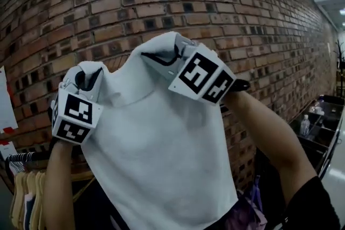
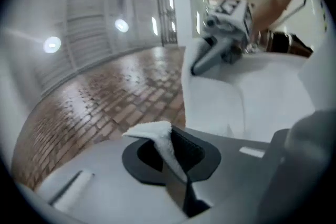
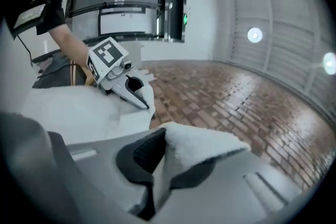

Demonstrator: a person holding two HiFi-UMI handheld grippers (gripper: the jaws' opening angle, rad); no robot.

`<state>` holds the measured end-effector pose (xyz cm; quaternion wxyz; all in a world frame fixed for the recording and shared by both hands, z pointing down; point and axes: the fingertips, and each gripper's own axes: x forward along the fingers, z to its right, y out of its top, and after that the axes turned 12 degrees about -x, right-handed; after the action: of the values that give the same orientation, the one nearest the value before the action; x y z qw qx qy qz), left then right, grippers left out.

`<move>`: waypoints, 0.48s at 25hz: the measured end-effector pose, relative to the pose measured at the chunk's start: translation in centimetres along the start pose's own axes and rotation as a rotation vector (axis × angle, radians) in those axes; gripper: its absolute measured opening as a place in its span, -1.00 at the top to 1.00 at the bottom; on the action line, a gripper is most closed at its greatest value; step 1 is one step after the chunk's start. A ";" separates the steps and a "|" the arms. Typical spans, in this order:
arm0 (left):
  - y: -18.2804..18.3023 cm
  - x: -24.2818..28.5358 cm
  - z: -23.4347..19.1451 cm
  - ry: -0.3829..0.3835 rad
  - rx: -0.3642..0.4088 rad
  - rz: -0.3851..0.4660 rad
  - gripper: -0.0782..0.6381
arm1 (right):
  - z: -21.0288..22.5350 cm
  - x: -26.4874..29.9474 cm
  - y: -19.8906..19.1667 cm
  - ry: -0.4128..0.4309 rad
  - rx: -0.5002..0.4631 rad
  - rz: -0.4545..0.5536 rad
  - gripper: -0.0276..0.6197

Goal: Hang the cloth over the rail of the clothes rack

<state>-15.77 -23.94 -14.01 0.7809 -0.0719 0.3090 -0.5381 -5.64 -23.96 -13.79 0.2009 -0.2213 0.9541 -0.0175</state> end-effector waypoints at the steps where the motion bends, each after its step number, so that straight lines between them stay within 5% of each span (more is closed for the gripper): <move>1: -2.8 2.3 1.1 -0.055 0.072 -0.116 0.72 | -1.6 2.3 -1.6 0.112 -0.020 -0.048 0.86; 3: -8.9 4.2 5.2 -0.236 0.171 -0.335 0.72 | -7.4 4.8 -5.3 0.367 -0.059 -0.165 0.86; 5: -13.9 3.6 10.5 -0.490 0.142 -0.502 0.72 | -14.3 4.8 -8.9 0.636 -0.088 -0.270 0.86; 7: -17.2 1.7 15.0 -0.749 -0.051 -0.643 0.72 | -20.1 3.5 -11.4 0.892 -0.030 -0.330 0.86; 9: -19.8 -1.5 18.3 -0.972 -0.265 -0.827 0.72 | -23.7 2.0 -12.4 1.074 0.137 -0.357 0.86; 12: -21.6 -5.0 20.6 -1.152 -0.395 -1.033 0.71 | -25.8 0.7 -12.7 1.213 0.382 -0.410 0.78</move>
<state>-22.53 -32.88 14.08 0.4423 -0.6099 -0.1258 -0.6454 -11.06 -37.15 11.24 -0.3432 -0.3094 0.8167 -0.3455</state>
